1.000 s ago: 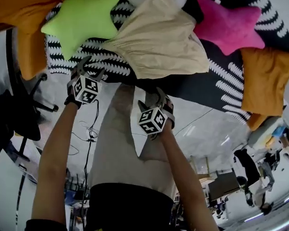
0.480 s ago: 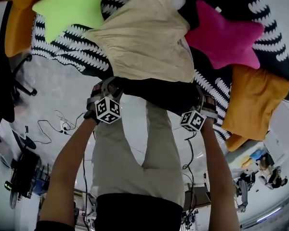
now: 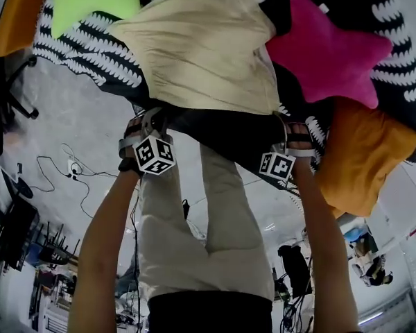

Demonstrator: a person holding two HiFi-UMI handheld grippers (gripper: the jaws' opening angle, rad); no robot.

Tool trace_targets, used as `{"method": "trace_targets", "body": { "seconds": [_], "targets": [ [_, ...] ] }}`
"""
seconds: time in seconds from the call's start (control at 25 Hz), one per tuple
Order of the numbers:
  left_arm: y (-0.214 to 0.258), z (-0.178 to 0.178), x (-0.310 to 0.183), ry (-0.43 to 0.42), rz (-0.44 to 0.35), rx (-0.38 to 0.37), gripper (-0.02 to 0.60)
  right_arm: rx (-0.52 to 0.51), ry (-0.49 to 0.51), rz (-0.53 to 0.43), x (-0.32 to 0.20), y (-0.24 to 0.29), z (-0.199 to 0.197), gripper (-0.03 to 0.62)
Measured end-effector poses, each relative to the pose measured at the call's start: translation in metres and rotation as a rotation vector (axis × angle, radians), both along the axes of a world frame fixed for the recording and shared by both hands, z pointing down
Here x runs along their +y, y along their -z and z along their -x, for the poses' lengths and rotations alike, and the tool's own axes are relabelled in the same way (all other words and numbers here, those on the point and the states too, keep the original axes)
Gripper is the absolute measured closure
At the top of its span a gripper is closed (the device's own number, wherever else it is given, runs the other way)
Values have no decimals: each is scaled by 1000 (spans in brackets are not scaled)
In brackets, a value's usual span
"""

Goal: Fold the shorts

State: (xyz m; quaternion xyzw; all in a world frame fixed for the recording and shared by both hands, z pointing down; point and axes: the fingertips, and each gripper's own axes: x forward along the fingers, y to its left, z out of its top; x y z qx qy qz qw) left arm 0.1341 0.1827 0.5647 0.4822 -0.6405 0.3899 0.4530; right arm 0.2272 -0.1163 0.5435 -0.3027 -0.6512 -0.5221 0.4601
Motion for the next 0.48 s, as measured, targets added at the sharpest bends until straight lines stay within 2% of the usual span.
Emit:
{"method": "trace_targets", "body": {
  "seconds": [0.16,0.28,0.36,0.48],
  "targets": [
    [15,-5,3,-14,-10,-21,565,1,-15,4,-20,8,-1,532],
    [20,-4,-1,-100,14,-118,549,37,5,-27,-28,10,-7,492],
    [16,-1,-1,-176,57,-196,469,54,14,-26,-27,6,-12,455],
    [10,6,-4,-240,85,-228,408,38,32,-6,-19,11,-13,444]
  ]
}}
